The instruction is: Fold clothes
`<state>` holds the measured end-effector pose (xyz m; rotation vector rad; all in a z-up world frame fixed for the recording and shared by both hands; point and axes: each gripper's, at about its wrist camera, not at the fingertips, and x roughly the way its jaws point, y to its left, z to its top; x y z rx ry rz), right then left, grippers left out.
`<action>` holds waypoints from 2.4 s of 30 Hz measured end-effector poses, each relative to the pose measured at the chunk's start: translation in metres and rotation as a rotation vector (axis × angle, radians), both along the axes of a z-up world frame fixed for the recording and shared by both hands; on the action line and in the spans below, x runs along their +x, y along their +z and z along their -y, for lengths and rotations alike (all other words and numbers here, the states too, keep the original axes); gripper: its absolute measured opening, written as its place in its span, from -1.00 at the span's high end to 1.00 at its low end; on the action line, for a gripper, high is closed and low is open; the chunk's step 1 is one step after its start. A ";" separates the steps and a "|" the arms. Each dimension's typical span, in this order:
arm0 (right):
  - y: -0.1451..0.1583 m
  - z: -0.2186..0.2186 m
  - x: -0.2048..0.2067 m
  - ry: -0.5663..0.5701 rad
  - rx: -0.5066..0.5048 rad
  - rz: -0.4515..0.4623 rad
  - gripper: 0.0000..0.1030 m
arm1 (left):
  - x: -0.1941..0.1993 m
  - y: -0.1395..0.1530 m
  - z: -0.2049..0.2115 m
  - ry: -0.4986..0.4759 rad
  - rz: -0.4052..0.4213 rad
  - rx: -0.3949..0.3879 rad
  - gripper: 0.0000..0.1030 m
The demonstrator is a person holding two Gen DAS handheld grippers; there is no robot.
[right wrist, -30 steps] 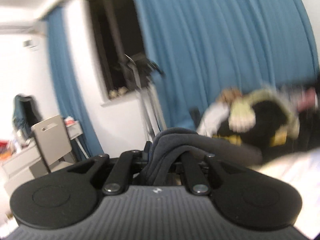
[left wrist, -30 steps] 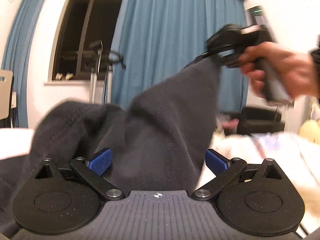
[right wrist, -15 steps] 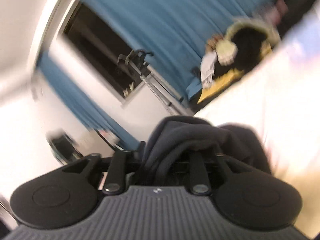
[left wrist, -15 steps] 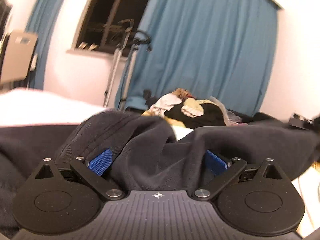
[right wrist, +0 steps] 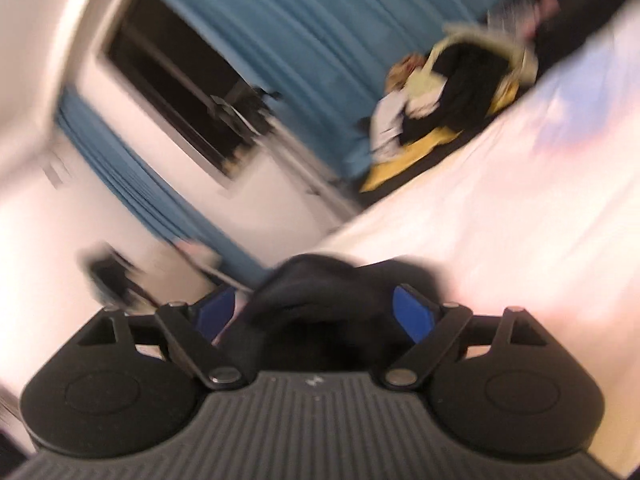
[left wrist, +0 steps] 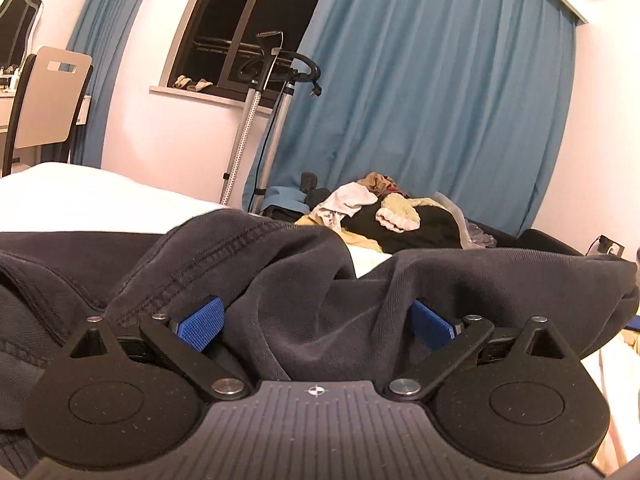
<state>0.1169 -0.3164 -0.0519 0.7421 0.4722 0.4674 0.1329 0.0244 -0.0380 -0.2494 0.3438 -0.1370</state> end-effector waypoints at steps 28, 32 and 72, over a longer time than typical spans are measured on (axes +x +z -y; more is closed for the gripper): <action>-0.036 -0.030 0.037 -0.068 -0.489 -0.096 0.76 | 0.009 -0.012 0.006 0.007 -0.060 0.055 -0.96; 0.000 -0.012 0.019 -0.238 -0.600 -0.035 0.82 | 0.008 -0.013 0.004 0.013 -0.063 0.047 -0.96; 0.014 -0.030 -0.069 -0.417 -0.581 0.035 -0.63 | -0.018 0.013 0.000 -0.094 -0.084 -0.091 -0.96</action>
